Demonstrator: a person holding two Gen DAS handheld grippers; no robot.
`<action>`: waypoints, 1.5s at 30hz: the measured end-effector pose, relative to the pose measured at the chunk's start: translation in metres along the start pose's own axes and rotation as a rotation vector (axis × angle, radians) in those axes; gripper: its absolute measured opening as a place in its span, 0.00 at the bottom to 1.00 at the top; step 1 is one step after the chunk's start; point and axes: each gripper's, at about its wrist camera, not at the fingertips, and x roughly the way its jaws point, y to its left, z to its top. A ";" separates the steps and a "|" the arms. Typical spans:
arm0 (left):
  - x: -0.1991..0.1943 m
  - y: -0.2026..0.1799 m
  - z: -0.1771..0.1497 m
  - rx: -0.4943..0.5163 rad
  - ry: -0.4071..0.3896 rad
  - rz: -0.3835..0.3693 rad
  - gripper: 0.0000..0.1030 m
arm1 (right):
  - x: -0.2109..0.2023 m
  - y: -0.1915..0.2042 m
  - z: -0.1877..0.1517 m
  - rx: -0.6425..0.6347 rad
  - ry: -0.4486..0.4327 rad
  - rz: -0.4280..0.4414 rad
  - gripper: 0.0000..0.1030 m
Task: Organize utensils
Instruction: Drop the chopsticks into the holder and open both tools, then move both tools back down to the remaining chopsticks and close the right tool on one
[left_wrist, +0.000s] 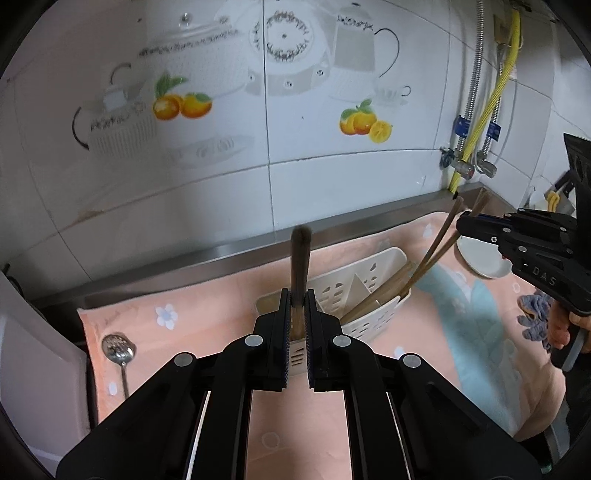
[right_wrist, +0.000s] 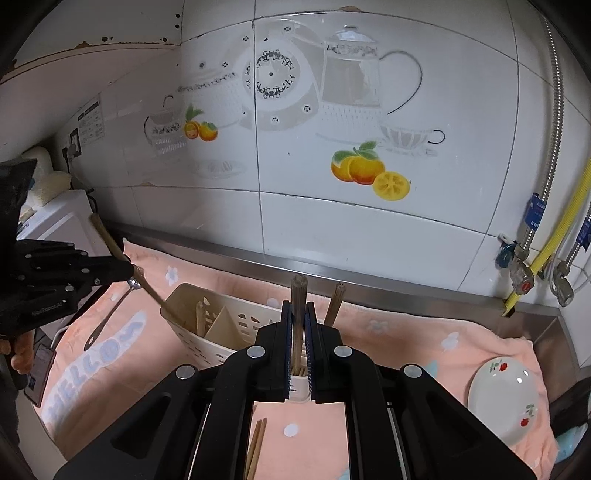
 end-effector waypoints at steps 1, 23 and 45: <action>0.001 0.000 -0.001 -0.005 -0.002 0.003 0.07 | -0.001 0.000 0.000 0.000 -0.003 -0.003 0.07; -0.050 -0.022 -0.088 -0.049 -0.220 -0.038 0.46 | -0.070 0.033 -0.112 0.009 -0.103 -0.063 0.60; 0.001 0.010 -0.163 -0.140 -0.175 -0.113 0.59 | -0.042 0.051 -0.188 0.210 0.033 -0.240 0.64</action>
